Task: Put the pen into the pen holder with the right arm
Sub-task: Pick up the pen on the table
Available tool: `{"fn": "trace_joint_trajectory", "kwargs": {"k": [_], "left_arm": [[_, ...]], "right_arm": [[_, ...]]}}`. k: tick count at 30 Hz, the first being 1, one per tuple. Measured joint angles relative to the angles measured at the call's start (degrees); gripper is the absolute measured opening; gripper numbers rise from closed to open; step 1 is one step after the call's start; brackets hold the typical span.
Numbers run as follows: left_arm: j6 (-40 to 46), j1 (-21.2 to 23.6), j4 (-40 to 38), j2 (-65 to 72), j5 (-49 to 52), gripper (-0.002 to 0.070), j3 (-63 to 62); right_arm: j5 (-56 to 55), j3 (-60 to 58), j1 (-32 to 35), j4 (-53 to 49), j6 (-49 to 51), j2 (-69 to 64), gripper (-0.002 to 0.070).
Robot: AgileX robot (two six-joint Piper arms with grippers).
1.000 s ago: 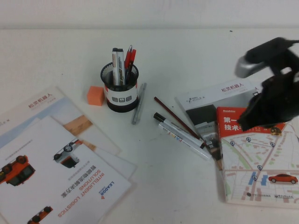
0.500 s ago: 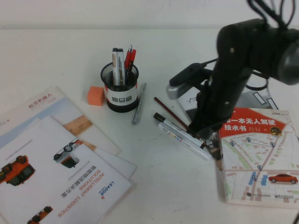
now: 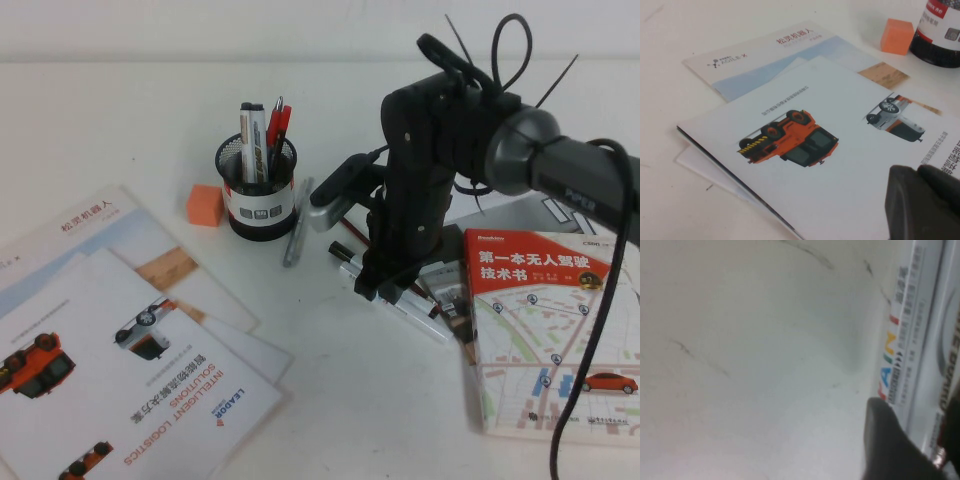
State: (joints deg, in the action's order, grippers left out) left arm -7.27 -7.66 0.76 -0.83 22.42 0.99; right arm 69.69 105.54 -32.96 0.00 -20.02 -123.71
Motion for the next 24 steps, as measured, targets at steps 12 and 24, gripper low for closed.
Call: {"fn": "trace_joint_trajectory", "kwargs": {"k": [12,24], "left_arm": [[0.0,0.0,0.0,0.0,0.0,-0.0003,0.0],[0.0,0.0,0.0,0.0,0.0,-0.0003,0.0]], "right_arm": [[-0.2,0.8,-1.4,-1.7,-0.6,-2.3,0.0235],[-2.6,1.1,-1.4,-1.3,-0.6,-4.4,0.0235]]}}
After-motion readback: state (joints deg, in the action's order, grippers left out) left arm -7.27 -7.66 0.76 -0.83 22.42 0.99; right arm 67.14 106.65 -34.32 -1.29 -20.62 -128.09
